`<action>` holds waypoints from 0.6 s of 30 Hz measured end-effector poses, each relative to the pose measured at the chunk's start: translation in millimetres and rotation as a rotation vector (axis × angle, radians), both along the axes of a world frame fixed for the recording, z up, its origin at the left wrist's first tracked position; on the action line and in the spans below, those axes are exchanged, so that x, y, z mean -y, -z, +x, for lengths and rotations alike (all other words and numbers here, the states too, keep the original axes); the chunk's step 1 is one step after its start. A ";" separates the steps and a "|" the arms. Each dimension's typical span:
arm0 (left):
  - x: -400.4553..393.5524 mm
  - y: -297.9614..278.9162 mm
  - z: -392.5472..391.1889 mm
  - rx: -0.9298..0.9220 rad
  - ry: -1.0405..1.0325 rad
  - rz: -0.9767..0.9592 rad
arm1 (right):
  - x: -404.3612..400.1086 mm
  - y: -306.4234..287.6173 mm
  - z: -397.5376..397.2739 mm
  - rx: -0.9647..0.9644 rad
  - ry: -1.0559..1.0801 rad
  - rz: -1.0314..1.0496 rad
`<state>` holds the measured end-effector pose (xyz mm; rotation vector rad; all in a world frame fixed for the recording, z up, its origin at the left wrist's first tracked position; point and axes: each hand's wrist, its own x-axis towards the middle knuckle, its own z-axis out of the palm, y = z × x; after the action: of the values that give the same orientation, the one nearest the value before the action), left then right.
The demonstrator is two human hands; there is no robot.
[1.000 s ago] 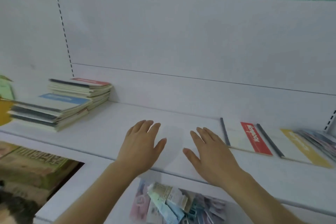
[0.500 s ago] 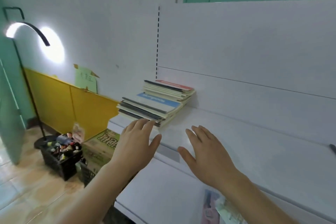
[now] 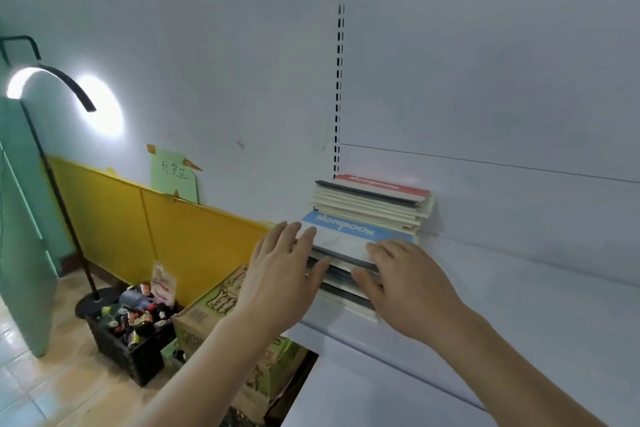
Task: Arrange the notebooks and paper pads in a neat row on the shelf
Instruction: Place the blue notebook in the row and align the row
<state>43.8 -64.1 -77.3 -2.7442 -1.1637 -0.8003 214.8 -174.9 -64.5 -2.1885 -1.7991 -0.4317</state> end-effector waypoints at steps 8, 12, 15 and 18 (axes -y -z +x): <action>-55.6 6.4 3.5 -0.042 0.273 0.084 | -11.9 -3.3 -16.0 0.159 0.109 0.089; -71.6 -0.6 -0.1 0.006 0.391 0.068 | -9.0 -8.3 -27.9 0.048 0.221 0.067; -73.4 1.8 -7.1 0.176 0.434 0.111 | -1.1 -10.2 -37.5 -0.019 0.242 0.174; -64.5 -6.4 -12.6 0.418 0.421 0.145 | 11.2 -19.6 -58.6 0.188 0.330 0.429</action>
<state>31.3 0.3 -70.9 -2.8096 -0.5247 -1.4939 156.3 -186.0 -44.9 -2.1796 -1.2646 -1.0210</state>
